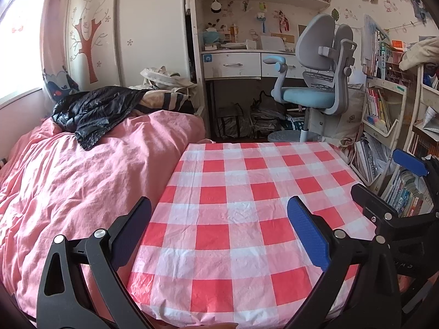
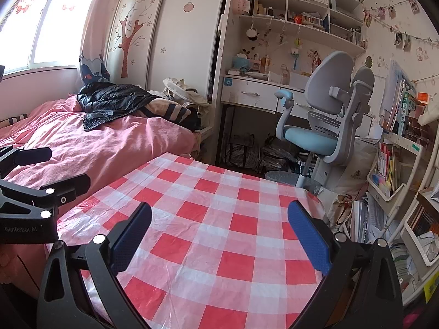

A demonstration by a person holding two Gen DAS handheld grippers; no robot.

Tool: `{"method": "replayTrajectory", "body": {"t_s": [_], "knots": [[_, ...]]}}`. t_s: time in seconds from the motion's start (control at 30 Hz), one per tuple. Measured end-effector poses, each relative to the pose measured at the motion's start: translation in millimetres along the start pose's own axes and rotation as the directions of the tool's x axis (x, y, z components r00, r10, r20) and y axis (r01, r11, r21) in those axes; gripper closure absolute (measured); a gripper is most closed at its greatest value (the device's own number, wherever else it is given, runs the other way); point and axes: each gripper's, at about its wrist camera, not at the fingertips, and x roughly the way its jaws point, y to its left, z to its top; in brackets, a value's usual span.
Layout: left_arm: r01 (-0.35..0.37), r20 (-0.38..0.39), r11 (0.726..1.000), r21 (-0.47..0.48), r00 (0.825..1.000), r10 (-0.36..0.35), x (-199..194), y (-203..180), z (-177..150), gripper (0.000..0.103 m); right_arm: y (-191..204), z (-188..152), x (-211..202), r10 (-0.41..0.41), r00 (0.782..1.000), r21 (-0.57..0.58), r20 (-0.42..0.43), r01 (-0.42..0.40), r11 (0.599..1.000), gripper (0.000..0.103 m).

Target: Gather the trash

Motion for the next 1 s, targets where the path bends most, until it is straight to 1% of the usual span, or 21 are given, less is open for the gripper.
{"method": "replayTrajectory", "body": {"t_s": [1.0], "knots": [[0.000,0.004,1.000,0.003,1.000,0.000,-1.2,-3.9,0.4,0.007,0.3,0.7,0.4,-0.001,1.000,-0.003,-0.004,0.001,1.000,0.008]]}}
